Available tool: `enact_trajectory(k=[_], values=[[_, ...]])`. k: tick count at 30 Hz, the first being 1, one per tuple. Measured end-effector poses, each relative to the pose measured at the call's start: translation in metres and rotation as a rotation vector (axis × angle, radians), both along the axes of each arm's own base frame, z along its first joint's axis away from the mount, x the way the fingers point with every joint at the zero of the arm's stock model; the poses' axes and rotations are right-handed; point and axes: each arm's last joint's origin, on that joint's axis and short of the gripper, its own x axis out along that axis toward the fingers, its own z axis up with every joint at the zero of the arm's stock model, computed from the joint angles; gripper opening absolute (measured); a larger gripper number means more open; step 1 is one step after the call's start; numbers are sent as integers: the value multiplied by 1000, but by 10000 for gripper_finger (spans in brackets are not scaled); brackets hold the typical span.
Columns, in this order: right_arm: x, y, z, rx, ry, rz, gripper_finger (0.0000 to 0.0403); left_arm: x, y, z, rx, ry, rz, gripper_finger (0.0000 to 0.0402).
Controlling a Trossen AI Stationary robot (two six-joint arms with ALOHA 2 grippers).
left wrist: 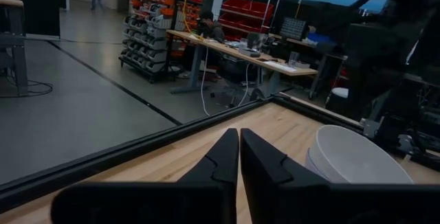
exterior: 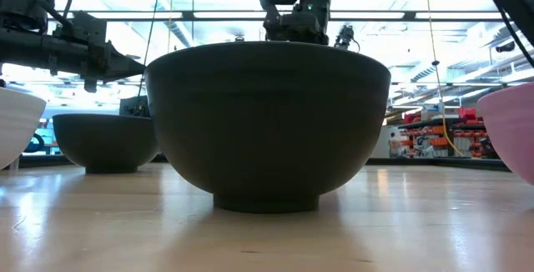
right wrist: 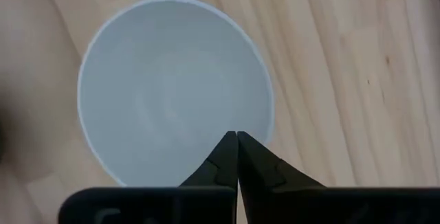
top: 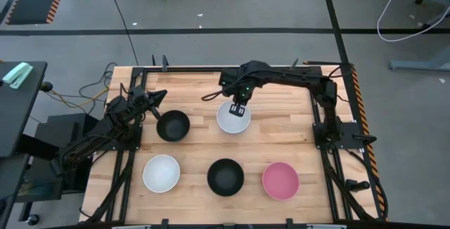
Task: Nest bowls inside each other
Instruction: Stack the top white bowl on top of the purple bowl, then stack the top black bowl on top of the white bowl
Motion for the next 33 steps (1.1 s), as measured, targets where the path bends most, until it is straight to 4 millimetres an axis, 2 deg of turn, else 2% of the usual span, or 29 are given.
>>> enact_trajectory(k=[9, 14, 21, 28, 33], values=[[-9, -21, -39, 9, 67, -25, 3, 0, 0, 0, -1, 1, 1, 31], [-15, -32, -52, 17, 92, -55, 2, 0, 0, 0, -2, 2, 1, 28], [-12, -31, -43, 7, 61, -44, 2, 0, 0, 0, -2, 3, 1, 21], [-10, -28, -40, 5, 57, -35, 9, 0, 0, 0, 6, 4, -3, 37], [-15, -26, -40, 20, 103, -36, 19, 1, -3, 4, 18, 28, -100, 40]])
